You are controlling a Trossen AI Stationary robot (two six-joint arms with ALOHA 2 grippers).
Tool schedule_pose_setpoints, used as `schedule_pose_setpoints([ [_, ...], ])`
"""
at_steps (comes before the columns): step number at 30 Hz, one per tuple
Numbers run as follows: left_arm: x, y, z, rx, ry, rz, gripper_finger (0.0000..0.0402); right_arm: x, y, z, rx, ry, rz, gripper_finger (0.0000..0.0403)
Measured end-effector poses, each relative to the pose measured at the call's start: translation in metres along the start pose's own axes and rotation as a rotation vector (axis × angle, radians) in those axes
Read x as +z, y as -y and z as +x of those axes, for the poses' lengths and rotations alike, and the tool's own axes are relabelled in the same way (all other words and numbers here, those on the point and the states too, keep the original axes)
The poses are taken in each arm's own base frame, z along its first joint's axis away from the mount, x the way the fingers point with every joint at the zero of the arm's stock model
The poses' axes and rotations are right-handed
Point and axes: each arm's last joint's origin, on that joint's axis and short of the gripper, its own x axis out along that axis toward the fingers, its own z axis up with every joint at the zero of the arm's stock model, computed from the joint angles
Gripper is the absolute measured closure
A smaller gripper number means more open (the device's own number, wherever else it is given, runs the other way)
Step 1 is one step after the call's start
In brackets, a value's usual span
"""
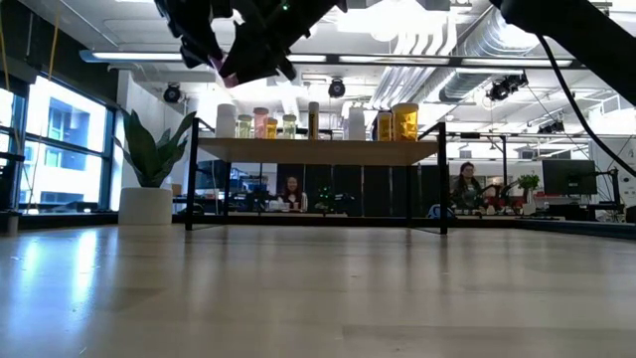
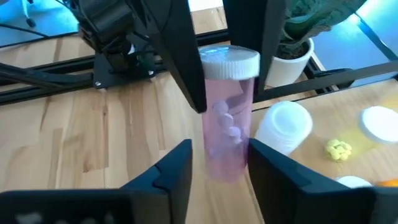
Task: Pick and place medicine bottles onto shelf by color
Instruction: Put the small purple pill bottle on the shelf
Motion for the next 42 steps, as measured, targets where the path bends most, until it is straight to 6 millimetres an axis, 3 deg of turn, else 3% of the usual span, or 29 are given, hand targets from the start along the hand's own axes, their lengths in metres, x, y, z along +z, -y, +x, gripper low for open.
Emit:
schedule_pose_setpoints([
  [6,-0.001,-0.003,0.0,0.088,-0.024,-0.002,0.0292,0.0,0.012,-0.01,-0.017,-0.031,0.018,0.0226],
  [14,0.0,-0.004,-0.002,0.138,-0.028,0.001,0.0292,0.007,0.032,-0.034,-0.05,-0.015,0.043,0.0222],
  [20,0.012,-0.001,-0.02,0.171,0.039,0.037,0.0293,0.012,0.047,-0.053,-0.079,-0.005,0.043,0.0221],
  [33,0.032,0.001,-0.06,0.457,0.123,0.142,0.0292,0.019,0.088,-0.098,-0.167,0.035,0.104,0.0221],
  [42,0.046,-0.009,-0.058,0.515,0.202,0.157,0.0293,0.009,0.108,-0.104,-0.202,-0.043,0.146,0.0221],
])
